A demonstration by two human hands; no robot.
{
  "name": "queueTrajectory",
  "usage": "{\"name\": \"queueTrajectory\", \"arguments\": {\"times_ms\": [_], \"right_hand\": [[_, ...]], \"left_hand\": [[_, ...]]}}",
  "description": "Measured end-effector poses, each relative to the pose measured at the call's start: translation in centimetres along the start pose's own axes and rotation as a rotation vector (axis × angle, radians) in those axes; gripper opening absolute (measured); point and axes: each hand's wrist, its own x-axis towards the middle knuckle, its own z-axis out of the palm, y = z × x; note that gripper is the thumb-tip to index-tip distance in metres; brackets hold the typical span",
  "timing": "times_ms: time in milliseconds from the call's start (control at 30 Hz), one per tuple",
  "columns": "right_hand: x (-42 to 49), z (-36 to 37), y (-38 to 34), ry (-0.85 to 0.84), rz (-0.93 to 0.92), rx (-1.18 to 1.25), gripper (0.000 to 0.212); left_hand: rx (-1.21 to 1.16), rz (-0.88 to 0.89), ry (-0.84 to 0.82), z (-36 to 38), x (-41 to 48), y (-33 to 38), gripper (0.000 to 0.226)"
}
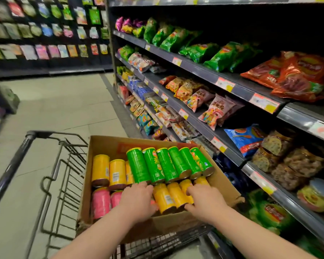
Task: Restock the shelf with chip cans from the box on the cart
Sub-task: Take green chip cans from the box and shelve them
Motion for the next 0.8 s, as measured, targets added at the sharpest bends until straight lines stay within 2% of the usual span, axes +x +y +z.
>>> {"name": "queueTrajectory", "arguments": {"times_ms": [467, 800], "right_hand": [[8.1, 0.0, -2.9, -0.126, -0.079, -0.02, 0.046], [17.2, 0.8, -2.0, -0.231, -0.109, 0.072, 0.051]], "left_hand": [[-0.056, -0.148, -0.04, 0.1, 2.2, -4.7, 0.054], [-0.181, -0.306, -0.134, 0.7, 7.5, -6.5, 0.071]]}}
